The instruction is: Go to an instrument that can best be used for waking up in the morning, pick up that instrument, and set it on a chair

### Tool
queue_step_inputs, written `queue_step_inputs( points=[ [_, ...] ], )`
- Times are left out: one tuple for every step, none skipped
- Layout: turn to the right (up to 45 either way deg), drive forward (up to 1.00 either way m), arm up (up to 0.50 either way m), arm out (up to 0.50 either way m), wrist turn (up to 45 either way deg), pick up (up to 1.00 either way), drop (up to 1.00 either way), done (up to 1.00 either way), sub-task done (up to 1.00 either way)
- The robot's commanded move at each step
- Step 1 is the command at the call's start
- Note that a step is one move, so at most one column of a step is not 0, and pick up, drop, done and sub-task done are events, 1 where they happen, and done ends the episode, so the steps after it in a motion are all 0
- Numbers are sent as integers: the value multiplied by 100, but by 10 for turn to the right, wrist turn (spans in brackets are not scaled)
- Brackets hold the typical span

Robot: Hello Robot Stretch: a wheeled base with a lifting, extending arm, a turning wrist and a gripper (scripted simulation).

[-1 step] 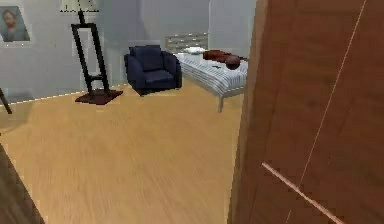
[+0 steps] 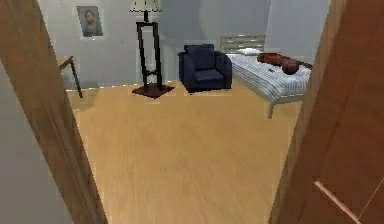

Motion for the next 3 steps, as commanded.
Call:
queue_step_inputs(
  points=[
    [0, 60, 0, 0, 0, 0, 0, 0, 0],
    [-180, 0, 0, 0, 0, 0, 0, 0, 0],
    [0, 15, 0, 0, 0, 0, 0, 0, 0]
  ],
)
